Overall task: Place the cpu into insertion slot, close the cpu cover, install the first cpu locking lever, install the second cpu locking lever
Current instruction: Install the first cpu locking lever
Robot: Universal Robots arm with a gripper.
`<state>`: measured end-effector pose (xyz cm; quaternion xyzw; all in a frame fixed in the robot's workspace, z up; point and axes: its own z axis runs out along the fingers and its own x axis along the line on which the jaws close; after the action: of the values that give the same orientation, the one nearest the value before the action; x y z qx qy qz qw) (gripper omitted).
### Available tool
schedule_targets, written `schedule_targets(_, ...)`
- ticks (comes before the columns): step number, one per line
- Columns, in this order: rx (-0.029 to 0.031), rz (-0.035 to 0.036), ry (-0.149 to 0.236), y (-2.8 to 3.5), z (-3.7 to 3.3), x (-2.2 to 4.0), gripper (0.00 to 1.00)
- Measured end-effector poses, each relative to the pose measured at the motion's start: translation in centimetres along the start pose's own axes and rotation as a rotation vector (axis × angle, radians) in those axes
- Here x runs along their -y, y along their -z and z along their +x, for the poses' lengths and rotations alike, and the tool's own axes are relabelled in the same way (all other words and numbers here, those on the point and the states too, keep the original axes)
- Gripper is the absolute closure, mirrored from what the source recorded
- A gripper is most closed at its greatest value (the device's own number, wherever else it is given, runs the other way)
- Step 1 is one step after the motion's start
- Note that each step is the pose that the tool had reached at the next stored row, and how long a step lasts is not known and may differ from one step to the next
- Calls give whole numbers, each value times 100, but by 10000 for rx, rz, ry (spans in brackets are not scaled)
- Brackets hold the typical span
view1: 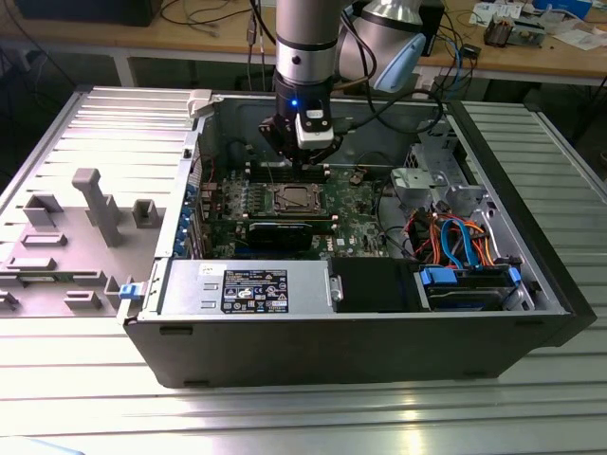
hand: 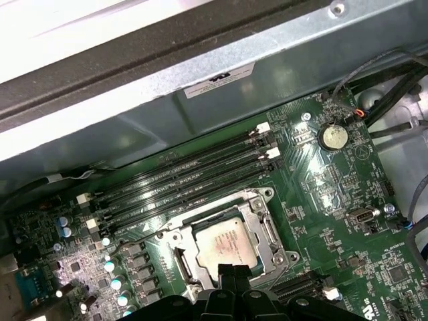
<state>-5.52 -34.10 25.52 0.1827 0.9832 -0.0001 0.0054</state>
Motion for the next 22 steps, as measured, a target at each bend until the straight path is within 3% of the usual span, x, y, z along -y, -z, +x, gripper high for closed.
schedule_targets(22,-1,-7,650,0,0,0,89)
